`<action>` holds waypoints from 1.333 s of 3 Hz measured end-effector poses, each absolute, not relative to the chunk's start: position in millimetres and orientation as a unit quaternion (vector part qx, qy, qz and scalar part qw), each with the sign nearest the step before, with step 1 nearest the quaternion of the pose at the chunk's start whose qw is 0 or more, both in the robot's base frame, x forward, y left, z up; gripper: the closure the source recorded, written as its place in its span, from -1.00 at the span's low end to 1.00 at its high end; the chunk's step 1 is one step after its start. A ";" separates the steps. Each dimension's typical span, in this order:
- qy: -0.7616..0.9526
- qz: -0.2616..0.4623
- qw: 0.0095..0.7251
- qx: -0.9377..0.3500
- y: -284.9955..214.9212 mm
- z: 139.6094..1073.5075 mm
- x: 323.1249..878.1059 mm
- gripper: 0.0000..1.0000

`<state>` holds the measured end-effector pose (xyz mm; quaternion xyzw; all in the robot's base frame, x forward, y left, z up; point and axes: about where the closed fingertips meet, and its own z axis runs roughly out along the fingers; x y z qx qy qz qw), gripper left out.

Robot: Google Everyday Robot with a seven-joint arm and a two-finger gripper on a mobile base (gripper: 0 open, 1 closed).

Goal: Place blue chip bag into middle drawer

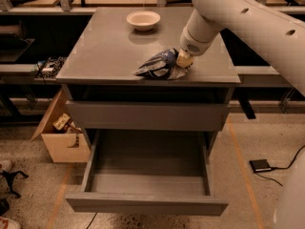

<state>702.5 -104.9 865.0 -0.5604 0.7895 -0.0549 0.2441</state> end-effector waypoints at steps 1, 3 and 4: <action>0.793 -0.045 0.249 -0.554 -104.0 865.0 694.5 1.00; 0.833 -0.085 0.227 -0.497 -131.1 875.3 614.9 1.00; 0.859 -0.102 0.193 -0.463 -141.7 868.2 565.6 1.00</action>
Offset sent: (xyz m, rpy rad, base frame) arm -0.1116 -0.0333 0.0004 -0.0402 0.0372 -0.1950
